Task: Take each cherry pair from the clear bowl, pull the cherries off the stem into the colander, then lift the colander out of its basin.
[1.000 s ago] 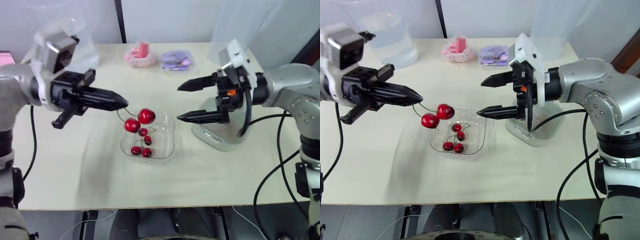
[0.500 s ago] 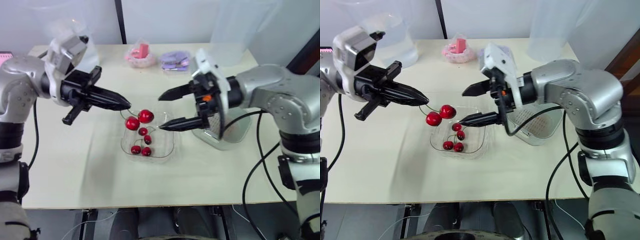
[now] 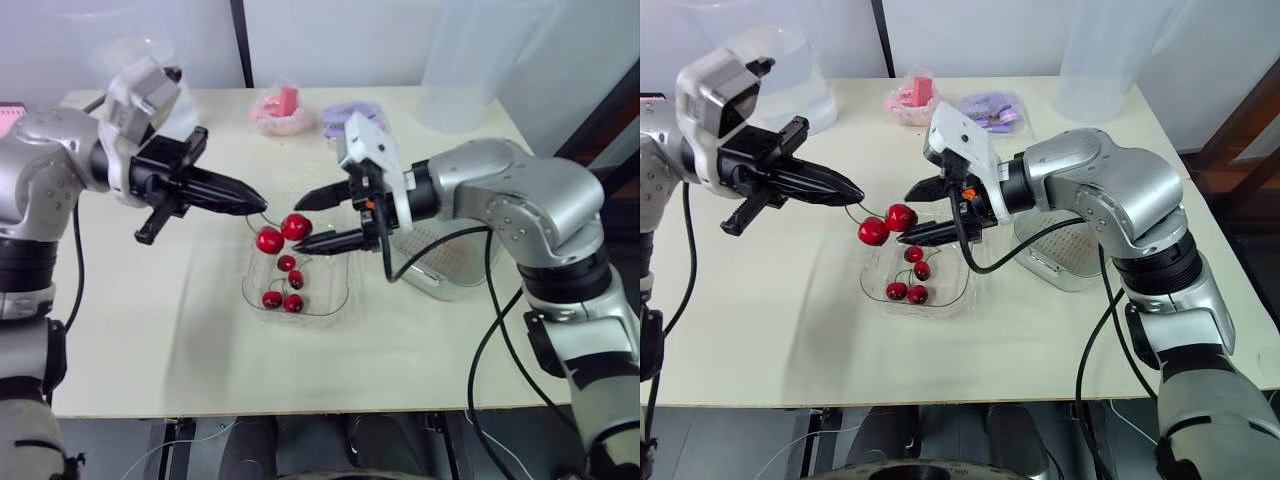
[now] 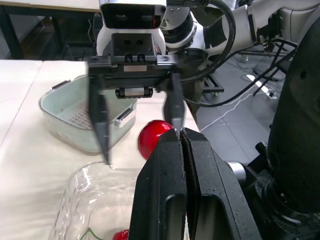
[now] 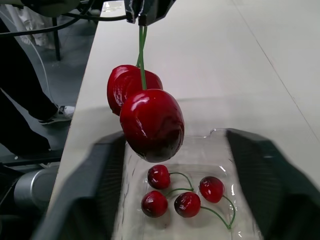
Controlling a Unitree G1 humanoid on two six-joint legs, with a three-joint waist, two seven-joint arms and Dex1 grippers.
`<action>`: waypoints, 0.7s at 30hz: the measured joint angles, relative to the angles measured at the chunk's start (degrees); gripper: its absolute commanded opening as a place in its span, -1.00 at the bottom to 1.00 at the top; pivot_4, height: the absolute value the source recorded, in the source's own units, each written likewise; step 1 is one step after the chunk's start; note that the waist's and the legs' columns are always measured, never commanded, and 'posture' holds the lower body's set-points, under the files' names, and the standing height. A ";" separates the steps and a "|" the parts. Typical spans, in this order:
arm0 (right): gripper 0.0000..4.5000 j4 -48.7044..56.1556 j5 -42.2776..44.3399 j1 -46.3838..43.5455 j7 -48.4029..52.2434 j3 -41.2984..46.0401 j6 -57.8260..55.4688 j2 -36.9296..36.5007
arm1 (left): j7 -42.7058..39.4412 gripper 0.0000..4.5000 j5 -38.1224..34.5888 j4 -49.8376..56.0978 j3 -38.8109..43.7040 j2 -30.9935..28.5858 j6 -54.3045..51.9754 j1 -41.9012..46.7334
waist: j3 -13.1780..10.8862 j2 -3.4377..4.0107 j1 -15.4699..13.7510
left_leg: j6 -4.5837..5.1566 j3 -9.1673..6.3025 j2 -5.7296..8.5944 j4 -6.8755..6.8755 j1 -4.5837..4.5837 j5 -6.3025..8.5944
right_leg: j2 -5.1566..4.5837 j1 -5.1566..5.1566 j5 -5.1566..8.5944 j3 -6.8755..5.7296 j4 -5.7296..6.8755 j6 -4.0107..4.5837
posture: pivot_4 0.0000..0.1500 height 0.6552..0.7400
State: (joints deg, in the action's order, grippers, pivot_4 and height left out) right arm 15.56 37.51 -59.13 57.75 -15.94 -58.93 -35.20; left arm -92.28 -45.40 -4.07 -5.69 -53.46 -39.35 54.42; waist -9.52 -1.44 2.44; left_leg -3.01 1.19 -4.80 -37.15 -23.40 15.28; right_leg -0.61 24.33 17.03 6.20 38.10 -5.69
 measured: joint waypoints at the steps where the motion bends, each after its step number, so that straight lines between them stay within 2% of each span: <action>1: 0.01 0.11 0.12 0.00 0.12 0.02 -0.13 0.01 | 0.00 -1.00 0.03 0.00 0.00 0.09 0.00 0.00 | 0.00 0.00 0.00 | 0.00 0.00 0.00 0.00 0.00 0.00 | 0.00 0.00 0.00 0.00 0.00 0.00 | 1.00 0.92; 20: 0.01 1.75 2.15 -0.71 1.03 0.69 -1.66 0.79 | 0.00 -1.00 1.73 -0.31 0.00 0.84 0.02 0.00 | 0.00 0.00 0.03 | 0.00 0.00 0.00 -0.01 0.00 0.00 | 0.00 0.00 0.00 0.00 0.01 0.00 | 1.00 0.92; 21: -0.11 1.75 2.13 -0.71 1.03 0.69 -1.65 0.91 | 0.00 -1.00 1.79 -0.30 0.00 0.87 0.03 0.00 | 0.00 0.00 0.03 | 0.00 -0.01 0.00 -0.01 0.00 0.00 | 0.00 0.00 0.00 0.00 0.01 0.00 | 1.00 0.92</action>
State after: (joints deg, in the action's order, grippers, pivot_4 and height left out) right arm 17.30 39.64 -59.84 58.78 -15.25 -60.58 -34.29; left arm -92.28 -43.61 -4.37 -5.69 -52.58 -39.33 54.41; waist -9.52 -1.44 2.47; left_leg -3.01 1.19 -4.80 -37.16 -23.40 15.28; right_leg -0.61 24.33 17.03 6.20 38.12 -5.69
